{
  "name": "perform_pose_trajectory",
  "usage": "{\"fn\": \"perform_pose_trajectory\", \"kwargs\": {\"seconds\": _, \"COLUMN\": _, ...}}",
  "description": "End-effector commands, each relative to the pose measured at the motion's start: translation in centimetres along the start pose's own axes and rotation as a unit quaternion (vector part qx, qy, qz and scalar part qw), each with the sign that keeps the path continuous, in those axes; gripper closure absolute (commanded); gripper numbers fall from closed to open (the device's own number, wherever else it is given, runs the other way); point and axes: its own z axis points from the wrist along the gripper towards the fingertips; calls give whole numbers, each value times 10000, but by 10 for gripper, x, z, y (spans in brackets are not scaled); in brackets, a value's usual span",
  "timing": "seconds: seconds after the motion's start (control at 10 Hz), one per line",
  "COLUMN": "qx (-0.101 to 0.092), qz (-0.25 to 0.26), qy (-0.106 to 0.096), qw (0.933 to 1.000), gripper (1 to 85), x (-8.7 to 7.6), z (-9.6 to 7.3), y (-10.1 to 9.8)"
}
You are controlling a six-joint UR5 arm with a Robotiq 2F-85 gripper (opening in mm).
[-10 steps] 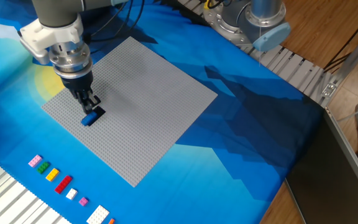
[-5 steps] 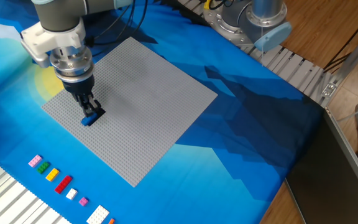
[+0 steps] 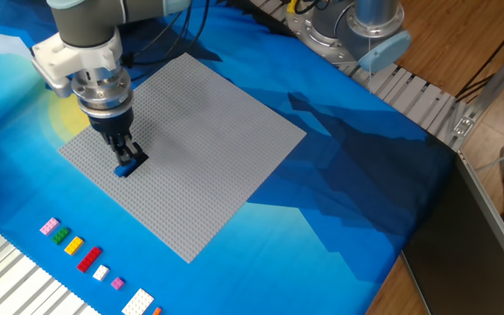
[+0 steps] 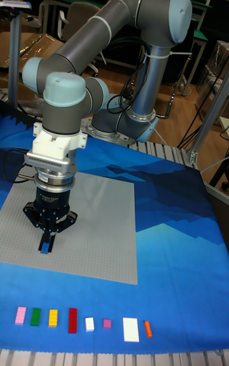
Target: Stack small Lego blocks one on top of the other
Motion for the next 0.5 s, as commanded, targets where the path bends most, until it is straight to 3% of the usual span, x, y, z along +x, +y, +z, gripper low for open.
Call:
{"fn": "perform_pose_trajectory", "kwargs": {"seconds": 0.0, "qx": -36, "qz": 58, "qy": -22, "qw": 10000, "gripper": 847, "x": -2, "z": 0, "y": 1}}
{"fn": "perform_pose_trajectory", "kwargs": {"seconds": 0.4, "qx": -55, "qz": -18, "qy": -88, "qw": 9999, "gripper": 847, "x": -4, "z": 1, "y": 1}}
